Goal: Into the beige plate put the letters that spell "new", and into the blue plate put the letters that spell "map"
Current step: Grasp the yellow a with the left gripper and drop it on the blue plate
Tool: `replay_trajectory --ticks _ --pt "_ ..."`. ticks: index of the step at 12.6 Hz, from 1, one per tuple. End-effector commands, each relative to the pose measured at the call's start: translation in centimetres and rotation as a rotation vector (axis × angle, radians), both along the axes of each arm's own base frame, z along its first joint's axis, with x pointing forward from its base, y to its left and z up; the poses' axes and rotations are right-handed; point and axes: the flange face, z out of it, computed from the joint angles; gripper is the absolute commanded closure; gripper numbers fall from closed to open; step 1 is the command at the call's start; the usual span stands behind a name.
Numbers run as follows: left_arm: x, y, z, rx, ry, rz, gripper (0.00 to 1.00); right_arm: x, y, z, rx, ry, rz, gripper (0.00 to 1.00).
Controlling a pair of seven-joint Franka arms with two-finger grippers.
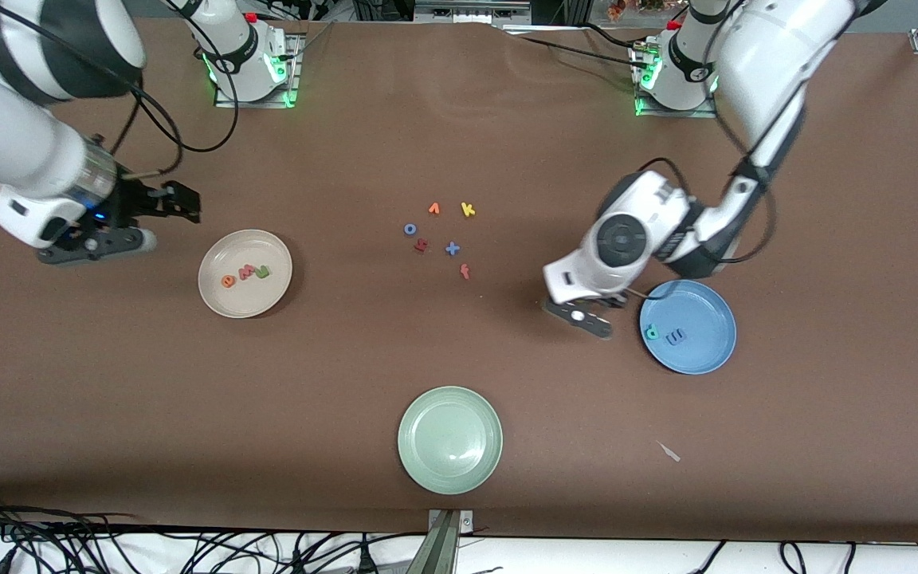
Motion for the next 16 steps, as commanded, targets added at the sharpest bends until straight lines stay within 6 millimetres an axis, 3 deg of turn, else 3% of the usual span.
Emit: replay_trajectory --ticks 1,3,4,5,6,7,10,13,15,16 --pt "1.7 9.5 2.5 0.032 0.027 -0.052 1.0 -0.9 -2.5 3.6 0.025 -0.003 0.01 0.01" --pt "3.1 15.1 1.9 0.021 0.01 0.015 0.97 -1.0 -2.6 6.0 0.014 -0.001 0.009 0.01" --pt "3.4 16.3 1.4 0.01 0.007 0.029 0.71 -0.6 -2.6 7.1 0.012 -0.006 0.013 0.01" --pt "3.5 16.4 1.4 -0.001 0.006 0.054 0.01 -0.5 -2.6 7.8 0.011 -0.017 0.01 0.01" --pt "3.6 16.8 2.0 0.0 -0.005 0.062 0.0 -0.5 -2.5 7.9 0.013 -0.018 0.01 0.01" --pt "4.0 17.0 4.1 0.004 -0.033 0.07 0.0 -0.5 -2.6 7.9 0.012 -0.018 0.007 0.01" --pt "4.2 16.8 15.3 -0.044 -0.136 0.145 0.0 -0.1 -3.8 7.8 0.0 -0.024 -0.005 0.01" --pt "4.8 18.3 27.8 -0.078 -0.213 0.205 0.0 -0.2 -4.4 8.7 -0.013 -0.046 -0.017 0.0" --pt "2.5 18.3 33.8 -0.074 -0.249 0.23 0.0 0.3 -4.7 9.1 -0.013 -0.062 -0.032 0.0" --pt "1.1 19.1 35.0 -0.075 -0.235 0.262 0.0 0.4 -4.4 9.1 -0.011 -0.063 -0.029 0.0"
